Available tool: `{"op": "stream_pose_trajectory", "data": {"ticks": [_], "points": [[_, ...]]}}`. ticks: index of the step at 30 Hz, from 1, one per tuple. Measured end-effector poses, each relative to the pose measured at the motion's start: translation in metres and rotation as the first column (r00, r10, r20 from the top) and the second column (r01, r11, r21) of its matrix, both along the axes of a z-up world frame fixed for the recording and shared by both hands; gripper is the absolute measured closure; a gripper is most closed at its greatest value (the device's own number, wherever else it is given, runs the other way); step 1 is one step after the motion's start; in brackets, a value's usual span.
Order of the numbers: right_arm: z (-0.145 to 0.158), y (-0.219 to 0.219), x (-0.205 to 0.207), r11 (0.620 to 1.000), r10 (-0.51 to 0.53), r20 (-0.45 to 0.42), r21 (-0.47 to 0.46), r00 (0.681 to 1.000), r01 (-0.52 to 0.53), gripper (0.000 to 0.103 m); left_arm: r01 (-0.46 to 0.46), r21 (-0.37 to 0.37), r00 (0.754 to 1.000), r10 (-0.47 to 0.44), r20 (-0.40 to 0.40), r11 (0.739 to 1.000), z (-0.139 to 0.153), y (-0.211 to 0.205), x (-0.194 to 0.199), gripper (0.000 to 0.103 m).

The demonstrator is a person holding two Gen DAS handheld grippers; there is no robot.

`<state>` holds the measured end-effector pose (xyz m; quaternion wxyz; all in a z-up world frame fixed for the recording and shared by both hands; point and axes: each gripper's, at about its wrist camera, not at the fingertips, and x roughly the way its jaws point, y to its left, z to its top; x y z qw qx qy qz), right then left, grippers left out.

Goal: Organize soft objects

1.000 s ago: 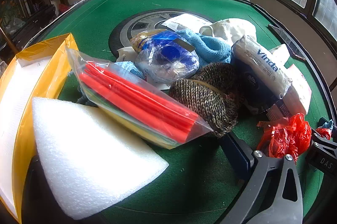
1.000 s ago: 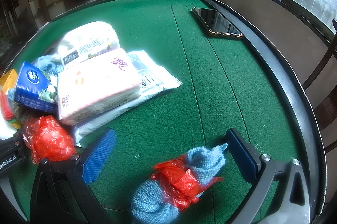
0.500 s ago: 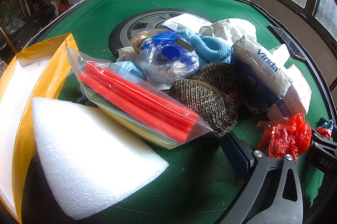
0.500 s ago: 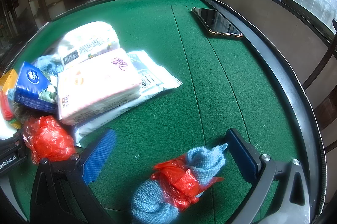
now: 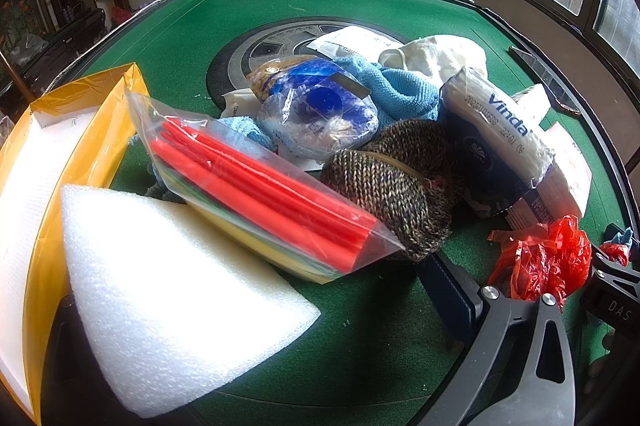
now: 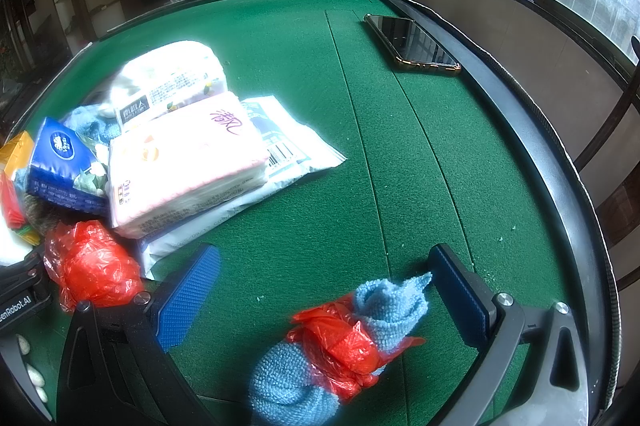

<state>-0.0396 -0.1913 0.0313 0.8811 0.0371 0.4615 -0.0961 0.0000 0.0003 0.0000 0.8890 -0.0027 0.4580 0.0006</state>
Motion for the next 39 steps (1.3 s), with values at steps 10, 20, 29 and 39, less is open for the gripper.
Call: {"op": "stream_pose_trajectory", "data": {"ticks": [10,20,29,39], "points": [[0.001,0.001,0.000,1.000,-0.008,0.000,-0.002,1.000,0.008,0.001,0.000,0.000,1.000,0.000,0.000,1.000,0.000,0.000,0.000,0.000],[0.001,0.002,0.001,1.000,-0.009,0.000,0.000,1.000,0.009,0.001,0.047,-0.002,0.999,-0.047,-0.014,0.999,0.002,-0.001,-0.004,0.000],[0.002,0.000,-0.003,1.000,0.011,-0.099,0.017,0.995,-0.009,0.001,0.151,0.001,0.987,-0.151,-0.064,0.989,0.004,0.003,-0.017,0.000],[0.037,-0.015,-0.063,0.998,-0.042,0.027,-0.034,0.999,0.043,0.001,0.167,-0.003,0.984,-0.167,-0.067,0.986,0.003,0.007,-0.022,0.000]]}}
